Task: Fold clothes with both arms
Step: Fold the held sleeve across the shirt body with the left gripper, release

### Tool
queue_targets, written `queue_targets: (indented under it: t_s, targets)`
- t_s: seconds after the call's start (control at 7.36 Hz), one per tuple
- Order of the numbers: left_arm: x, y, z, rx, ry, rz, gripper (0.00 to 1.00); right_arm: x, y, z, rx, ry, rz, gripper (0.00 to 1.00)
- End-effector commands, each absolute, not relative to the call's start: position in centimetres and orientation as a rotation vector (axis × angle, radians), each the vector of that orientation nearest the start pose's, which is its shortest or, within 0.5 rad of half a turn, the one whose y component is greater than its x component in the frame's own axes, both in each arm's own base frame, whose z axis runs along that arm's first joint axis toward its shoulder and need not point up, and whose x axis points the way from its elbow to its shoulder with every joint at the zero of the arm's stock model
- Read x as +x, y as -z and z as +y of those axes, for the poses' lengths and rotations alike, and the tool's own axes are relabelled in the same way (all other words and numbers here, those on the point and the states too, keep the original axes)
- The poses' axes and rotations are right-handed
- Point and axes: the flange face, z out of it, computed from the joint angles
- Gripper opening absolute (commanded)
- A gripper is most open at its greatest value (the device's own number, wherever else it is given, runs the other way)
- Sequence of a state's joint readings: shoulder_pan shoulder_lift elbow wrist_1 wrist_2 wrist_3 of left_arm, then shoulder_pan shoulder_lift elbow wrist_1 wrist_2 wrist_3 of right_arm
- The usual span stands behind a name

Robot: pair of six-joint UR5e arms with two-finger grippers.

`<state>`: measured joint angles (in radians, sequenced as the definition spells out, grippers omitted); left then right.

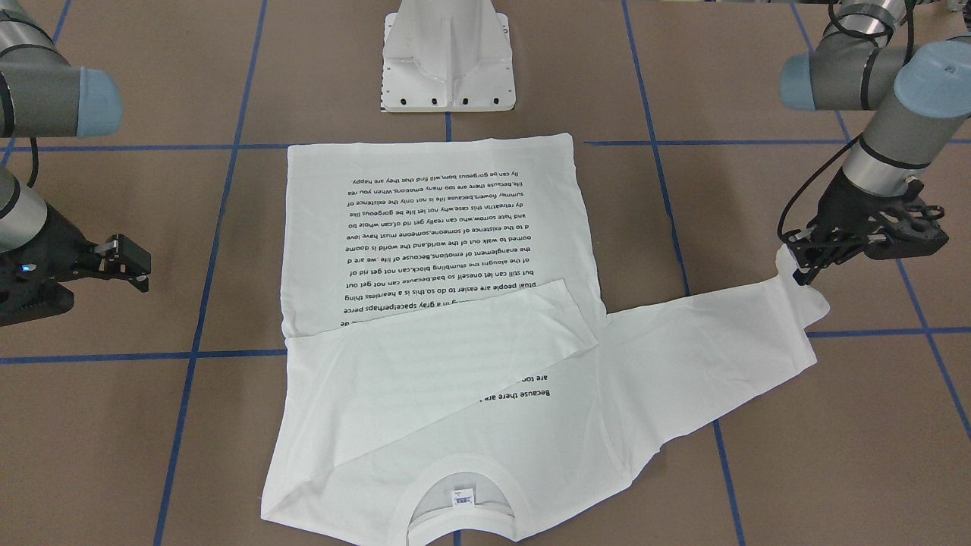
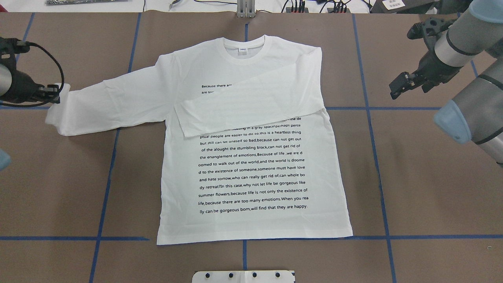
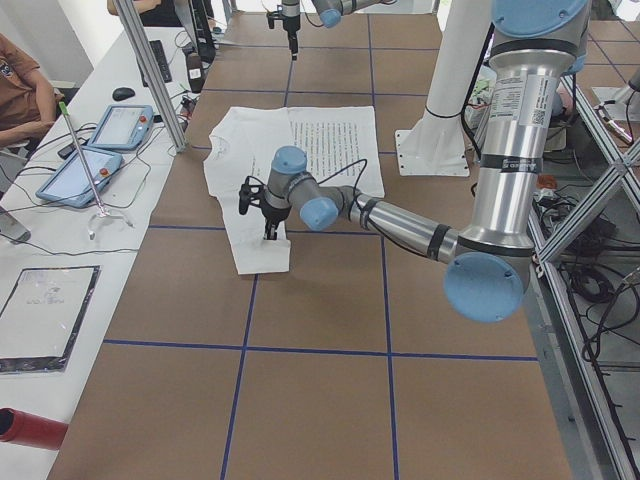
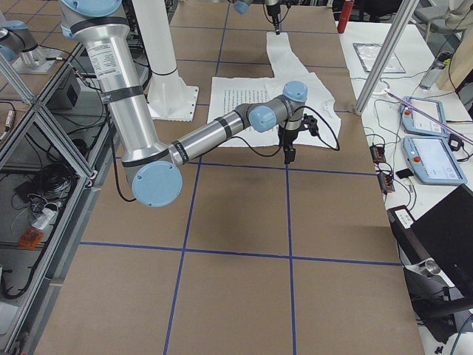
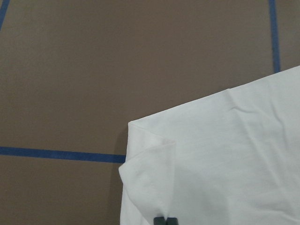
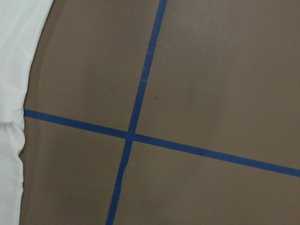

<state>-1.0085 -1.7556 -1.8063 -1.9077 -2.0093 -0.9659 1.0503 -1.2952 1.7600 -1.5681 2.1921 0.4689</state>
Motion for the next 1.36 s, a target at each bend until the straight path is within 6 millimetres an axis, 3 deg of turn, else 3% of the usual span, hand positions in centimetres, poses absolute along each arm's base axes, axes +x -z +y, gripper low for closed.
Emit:
queue_targets:
  t_s: [0.0,0.14,0.27,0.41,0.68,0.95,1.09,1.22]
  targets:
    - [25.6,-30.1,-55.2,0.184,0.270,0.933,0.00,-19.6,-45.6,-52.7,0.108,0.232,-0.727,1.00]
    - [26.6,-25.3,-55.3,0.150,0.285,1.024,0.00,-17.9,-47.5,-49.9,0.088,0.226,-0.716,1.00]
    - [28.9,-19.6,-55.0,0.098,0.307,1.117,0.00,-15.9,-48.5,-49.1,0.097,0.215,-0.722,1.00]
    - [30.1,-14.3,-54.4,0.078,0.313,1.189,0.00,-15.2,-49.5,-48.3,0.076,0.217,-0.762,1.00]
    - [30.4,-6.5,-53.1,0.022,0.315,1.306,0.00,-14.8,-49.8,-48.3,0.072,0.213,-0.766,1.00]
    - [33.7,-0.7,-51.3,-0.049,0.322,1.365,0.00,-14.7,-50.3,-48.1,0.061,0.208,-0.763,1.00]
    - [35.9,0.0,-50.9,-0.079,0.317,1.378,0.00,-14.4,-50.5,-48.0,0.060,0.204,-0.762,1.00]
    - [38.3,-1.2,-51.9,-0.087,0.320,1.381,0.00,-14.3,-50.4,-48.0,0.062,0.201,-0.762,1.00]
